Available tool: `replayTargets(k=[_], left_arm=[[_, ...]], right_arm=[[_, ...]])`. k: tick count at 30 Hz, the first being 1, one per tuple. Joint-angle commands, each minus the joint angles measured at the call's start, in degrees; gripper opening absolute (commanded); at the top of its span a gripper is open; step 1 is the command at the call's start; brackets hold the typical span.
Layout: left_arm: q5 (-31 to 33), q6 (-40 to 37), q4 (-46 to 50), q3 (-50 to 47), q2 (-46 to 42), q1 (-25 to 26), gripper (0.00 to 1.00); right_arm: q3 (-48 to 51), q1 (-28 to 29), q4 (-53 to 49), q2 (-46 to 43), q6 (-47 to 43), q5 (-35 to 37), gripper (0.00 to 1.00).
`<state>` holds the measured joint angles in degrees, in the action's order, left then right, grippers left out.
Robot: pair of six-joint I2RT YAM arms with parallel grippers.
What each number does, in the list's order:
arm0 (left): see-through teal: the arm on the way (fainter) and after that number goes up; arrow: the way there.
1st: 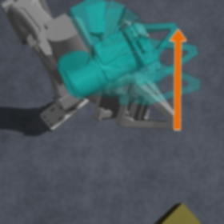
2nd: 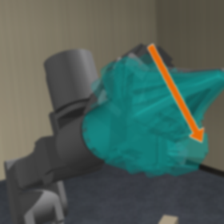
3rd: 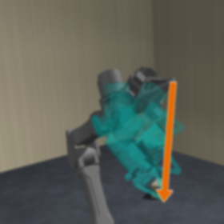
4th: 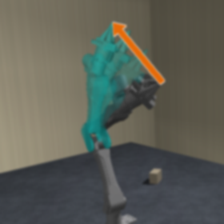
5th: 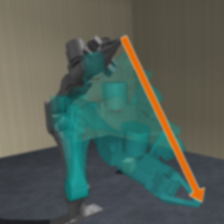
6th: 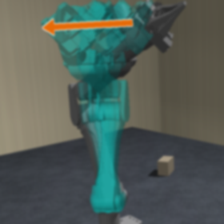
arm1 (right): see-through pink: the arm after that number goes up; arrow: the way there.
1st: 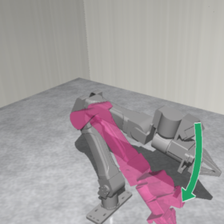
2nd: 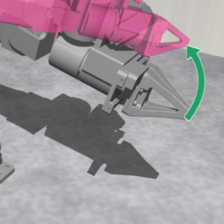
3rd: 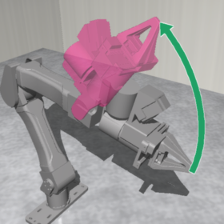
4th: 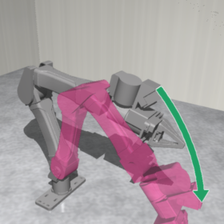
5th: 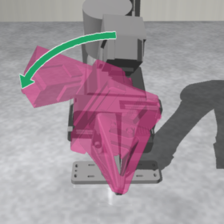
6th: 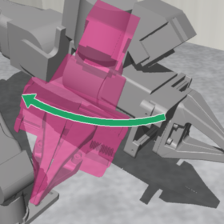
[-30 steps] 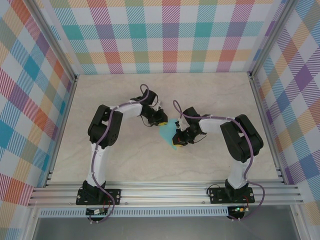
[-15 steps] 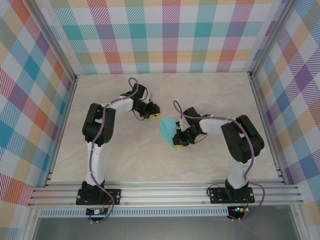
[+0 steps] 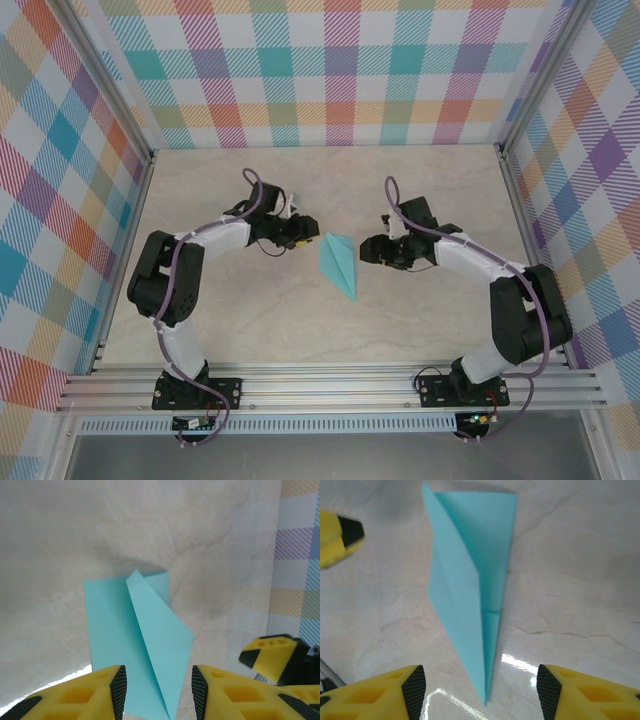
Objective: Fold a paper plane with a square sheet of paper (fold left side to right side)
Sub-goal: Fourth fold the wing at the center of the table, then turn over the paper at the center of the table.
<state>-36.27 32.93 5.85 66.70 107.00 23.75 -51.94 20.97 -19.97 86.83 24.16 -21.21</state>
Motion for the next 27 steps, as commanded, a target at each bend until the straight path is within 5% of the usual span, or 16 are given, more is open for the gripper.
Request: replayTargets(k=[1,13,21,25,27], left_arm=[[-1.7,3.0,-5.1,0.2,4.4,3.2,0.41],[-4.4,5.6,-8.0,6.7,13.4,5.6,0.26],[-6.0,5.0,-8.8,9.7,11.1,5.4,0.03],[-6.0,3.4,-8.4,11.1,5.0,4.6,0.00],[-5.6,1.7,-6.9,12.7,1.2,4.0,0.00]], right_arm=[[1.8,-0.1,1.2,-1.7,1.1,1.0,0.65],[6.0,-0.6,5.0,-4.0,3.1,-2.8,0.67],[10.7,-5.0,13.8,-9.3,7.3,-12.0,0.82],[14.0,-9.7,22.1,-12.4,12.5,-19.9,1.00],[15.1,-11.5,26.0,-14.1,15.0,-22.4,1.00]])
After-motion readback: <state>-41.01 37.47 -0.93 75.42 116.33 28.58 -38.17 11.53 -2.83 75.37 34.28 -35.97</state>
